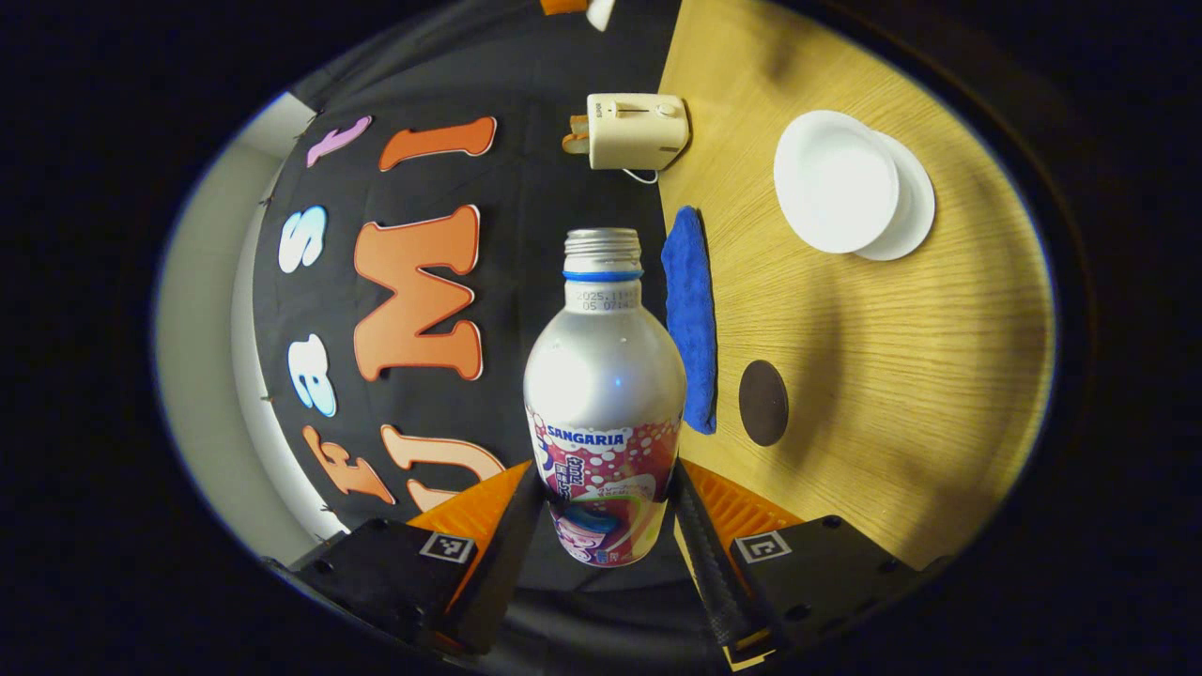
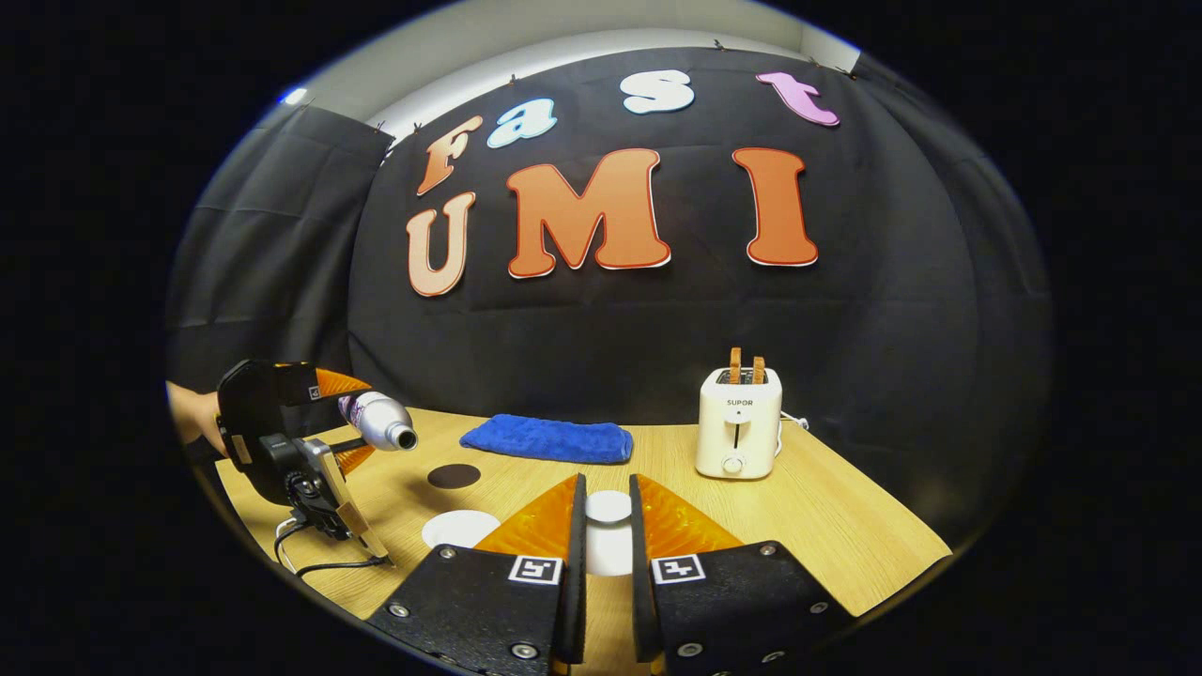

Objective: Open the teacup lid with one hand, grasp the water bottle and pour water into the teacup with the other hand; after pouring, place the water bottle on the coaster and then close the teacup lid.

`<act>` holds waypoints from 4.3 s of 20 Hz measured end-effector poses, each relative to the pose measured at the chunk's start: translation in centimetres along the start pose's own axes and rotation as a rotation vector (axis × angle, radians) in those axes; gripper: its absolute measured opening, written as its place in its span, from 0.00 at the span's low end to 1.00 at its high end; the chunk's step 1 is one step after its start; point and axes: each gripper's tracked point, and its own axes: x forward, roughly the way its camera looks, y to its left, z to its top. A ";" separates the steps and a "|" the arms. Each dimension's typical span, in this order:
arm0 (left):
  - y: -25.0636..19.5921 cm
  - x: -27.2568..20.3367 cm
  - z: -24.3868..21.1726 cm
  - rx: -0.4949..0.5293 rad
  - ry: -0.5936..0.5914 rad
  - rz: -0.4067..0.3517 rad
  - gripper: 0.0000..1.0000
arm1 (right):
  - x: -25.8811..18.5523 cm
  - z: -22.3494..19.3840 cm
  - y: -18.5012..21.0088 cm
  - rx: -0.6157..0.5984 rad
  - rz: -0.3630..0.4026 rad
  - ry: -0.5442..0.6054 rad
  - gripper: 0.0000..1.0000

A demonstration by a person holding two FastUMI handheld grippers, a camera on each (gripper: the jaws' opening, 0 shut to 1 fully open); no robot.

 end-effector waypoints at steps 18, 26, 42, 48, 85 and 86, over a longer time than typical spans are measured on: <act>3.0 -0.1 2.7 0.306 -0.084 0.040 0.83 | -0.7 -0.1 -0.9 0.014 -0.005 -0.012 0.20; 3.7 0.1 2.8 0.356 -0.082 0.061 0.86 | -0.9 -0.1 -1.0 0.011 -0.004 -0.013 0.20; 5.8 0.1 3.0 0.433 -0.082 0.094 0.84 | -1.0 -0.4 -1.0 0.010 -0.004 -0.016 0.20; 6.3 0.3 3.5 0.467 -0.092 0.103 0.86 | -0.9 -0.4 -1.1 0.016 -0.008 -0.013 0.20; 5.7 -0.2 5.6 0.403 -0.181 0.267 0.85 | -1.1 -0.6 -1.0 0.003 0.008 0.000 0.20; 5.7 0.1 5.4 0.368 -0.184 0.276 0.85 | -1.1 -0.6 -1.0 0.000 0.009 -0.001 0.20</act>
